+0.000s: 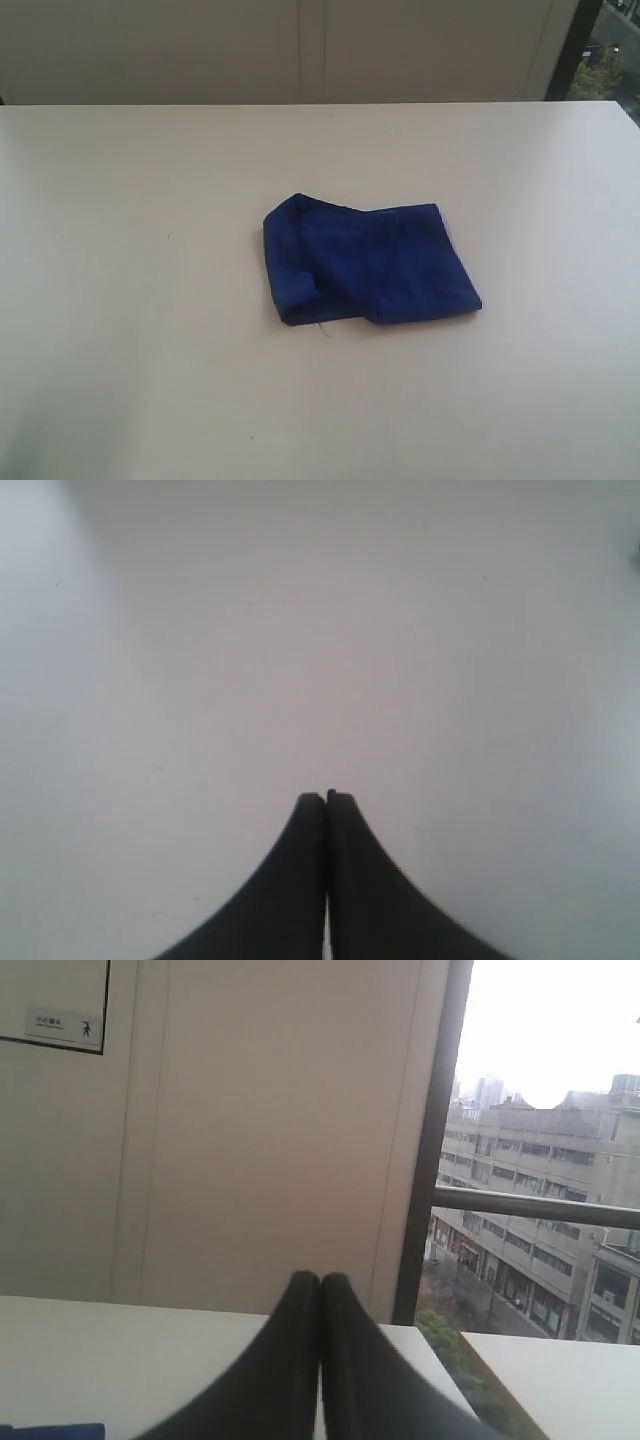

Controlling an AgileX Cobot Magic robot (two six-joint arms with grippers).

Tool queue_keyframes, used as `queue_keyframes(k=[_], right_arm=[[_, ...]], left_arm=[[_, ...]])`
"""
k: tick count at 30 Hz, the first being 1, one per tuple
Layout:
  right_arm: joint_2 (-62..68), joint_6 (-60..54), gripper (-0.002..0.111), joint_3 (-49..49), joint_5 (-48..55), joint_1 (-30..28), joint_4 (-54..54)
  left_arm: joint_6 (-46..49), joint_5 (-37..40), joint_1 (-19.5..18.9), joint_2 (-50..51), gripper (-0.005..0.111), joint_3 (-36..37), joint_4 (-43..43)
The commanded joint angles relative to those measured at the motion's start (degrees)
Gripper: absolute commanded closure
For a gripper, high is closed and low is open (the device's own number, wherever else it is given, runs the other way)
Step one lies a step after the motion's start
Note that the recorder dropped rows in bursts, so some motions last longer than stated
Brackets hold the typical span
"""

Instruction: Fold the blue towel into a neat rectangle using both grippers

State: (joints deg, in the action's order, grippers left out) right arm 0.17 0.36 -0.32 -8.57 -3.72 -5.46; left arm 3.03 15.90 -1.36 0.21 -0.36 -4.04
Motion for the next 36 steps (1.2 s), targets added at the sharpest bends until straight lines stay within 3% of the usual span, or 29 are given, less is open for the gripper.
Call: queue_keyframes(k=[1,9,17,24,36], right_arm=[[-0.17,5.54,0.108,0.32,-2.36,-0.29,-0.33],[6.57,7.46,0.108,-3.69,-5.02,-0.29,7.2],[34.36,7.46,0.108,-20.27,2.18,-0.29,7.39],[60.41,5.7,0.108,-33.58,16.32,-0.04,7.39],[91.61,-4.53,0.108,-52.0,23.02,11.33,12.38]], left_arm=[[-0.26,-0.05,-0.32,-0.21,0.107,0.36,-0.11],[-0.26,-0.05,-0.32,-0.21,0.107,0.36,-0.11],[-0.26,-0.05,-0.32,-0.21,0.107,0.36,-0.11],[-0.26,-0.05,-0.32,-0.21,0.107,0.36,-0.11],[-0.26,-0.05,-0.32,-0.21,0.107,0.36,-0.11]])
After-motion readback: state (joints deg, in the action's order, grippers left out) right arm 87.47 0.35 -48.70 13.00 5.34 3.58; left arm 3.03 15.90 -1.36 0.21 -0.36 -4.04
